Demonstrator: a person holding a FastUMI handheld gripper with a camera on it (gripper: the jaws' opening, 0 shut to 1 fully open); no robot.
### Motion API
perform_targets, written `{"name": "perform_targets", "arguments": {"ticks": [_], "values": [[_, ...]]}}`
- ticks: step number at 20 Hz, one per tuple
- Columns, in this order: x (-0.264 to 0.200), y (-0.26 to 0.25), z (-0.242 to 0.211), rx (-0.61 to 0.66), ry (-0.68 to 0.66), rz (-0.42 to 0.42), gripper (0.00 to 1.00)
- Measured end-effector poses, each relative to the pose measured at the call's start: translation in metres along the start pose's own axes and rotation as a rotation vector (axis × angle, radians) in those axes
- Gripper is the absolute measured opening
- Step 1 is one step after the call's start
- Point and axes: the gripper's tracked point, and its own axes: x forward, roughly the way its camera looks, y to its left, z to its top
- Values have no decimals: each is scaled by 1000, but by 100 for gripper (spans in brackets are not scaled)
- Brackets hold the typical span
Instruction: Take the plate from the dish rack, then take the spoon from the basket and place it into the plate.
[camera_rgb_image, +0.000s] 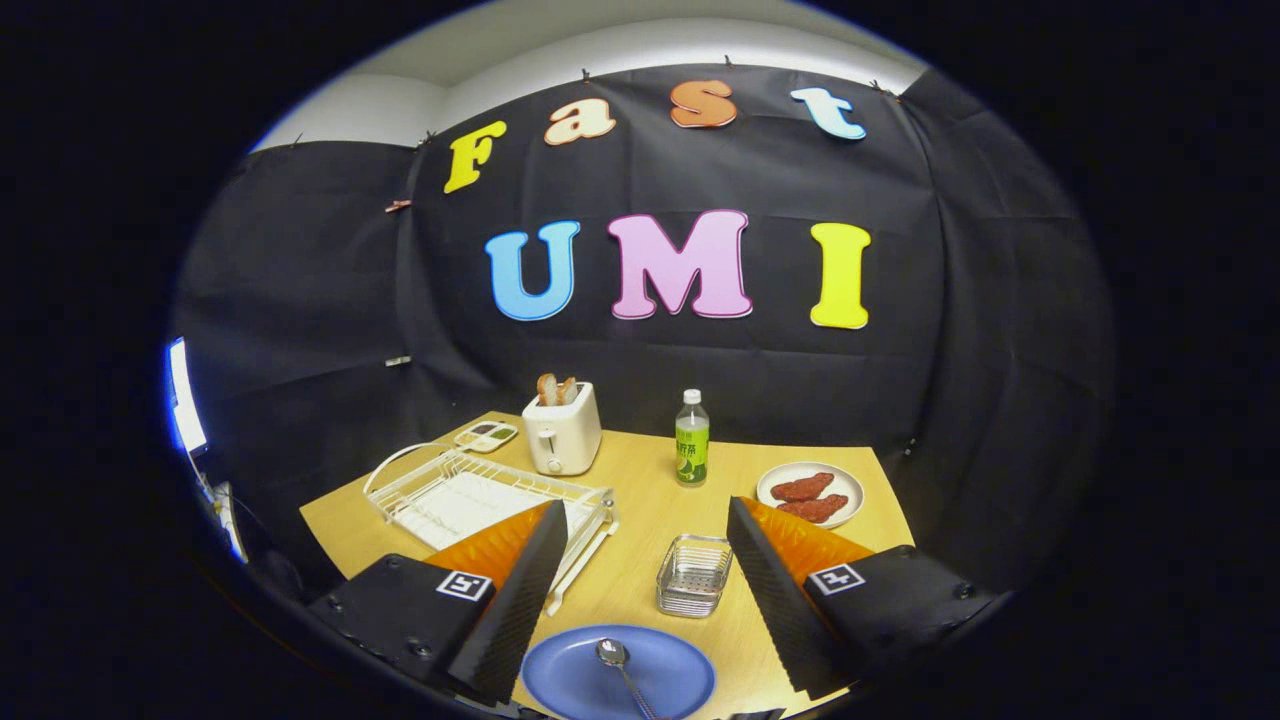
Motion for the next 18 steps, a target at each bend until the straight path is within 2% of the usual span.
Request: {"name": "perform_targets", "arguments": {"ticks": [10,14,18], "values": [[-15,23,77,24,-165,-272,98],[-29,28,97,59,-241,-336,98],[-37,28,86,28,-235,-375,98]]}}
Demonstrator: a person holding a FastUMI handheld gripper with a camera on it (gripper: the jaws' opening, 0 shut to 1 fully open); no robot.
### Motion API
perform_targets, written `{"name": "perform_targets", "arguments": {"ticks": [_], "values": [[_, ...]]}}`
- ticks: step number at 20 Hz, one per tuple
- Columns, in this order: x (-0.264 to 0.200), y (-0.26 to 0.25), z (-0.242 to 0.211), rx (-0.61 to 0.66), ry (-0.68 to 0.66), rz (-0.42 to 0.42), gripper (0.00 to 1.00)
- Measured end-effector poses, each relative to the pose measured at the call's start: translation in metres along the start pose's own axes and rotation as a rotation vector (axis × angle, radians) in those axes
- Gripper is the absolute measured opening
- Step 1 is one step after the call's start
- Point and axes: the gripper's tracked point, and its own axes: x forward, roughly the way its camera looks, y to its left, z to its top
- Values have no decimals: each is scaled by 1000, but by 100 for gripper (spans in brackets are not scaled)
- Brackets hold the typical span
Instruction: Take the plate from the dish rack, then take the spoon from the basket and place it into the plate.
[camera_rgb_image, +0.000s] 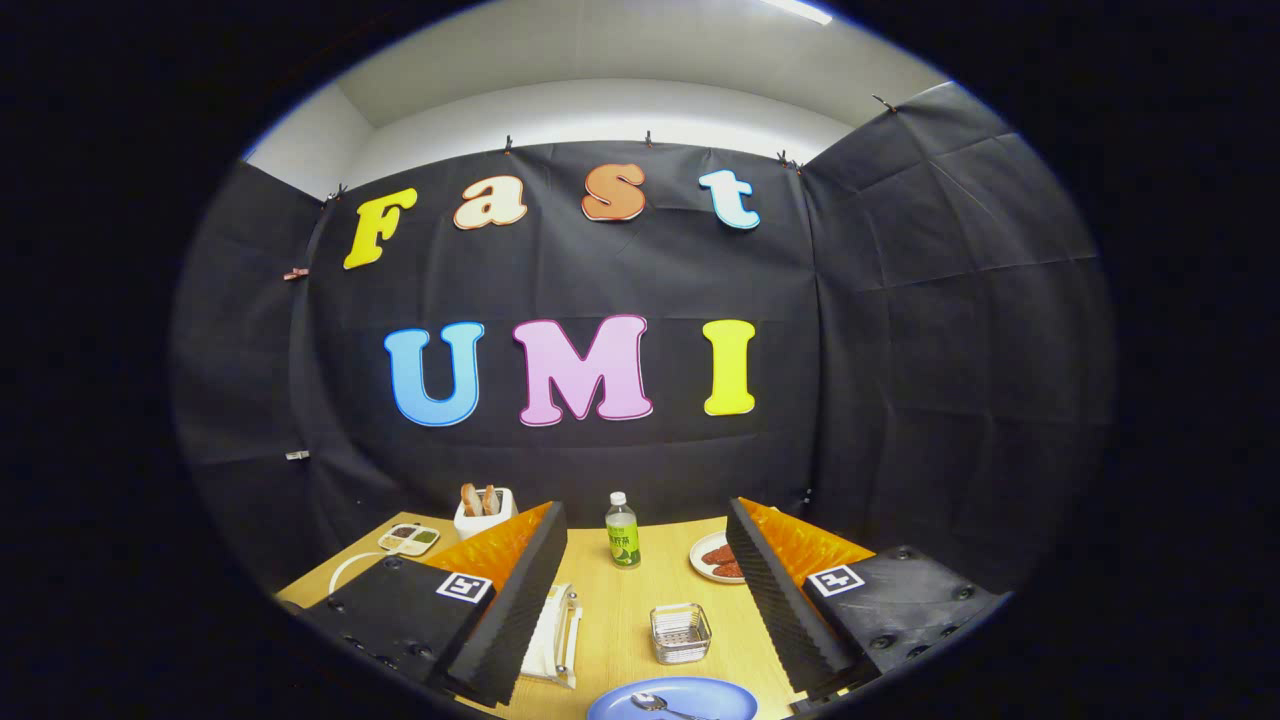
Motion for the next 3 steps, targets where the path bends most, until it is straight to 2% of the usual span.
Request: {"name": "perform_targets", "arguments": {"ticks": [3], "values": [[-7,3,-1,-6,2,-9,98]]}}
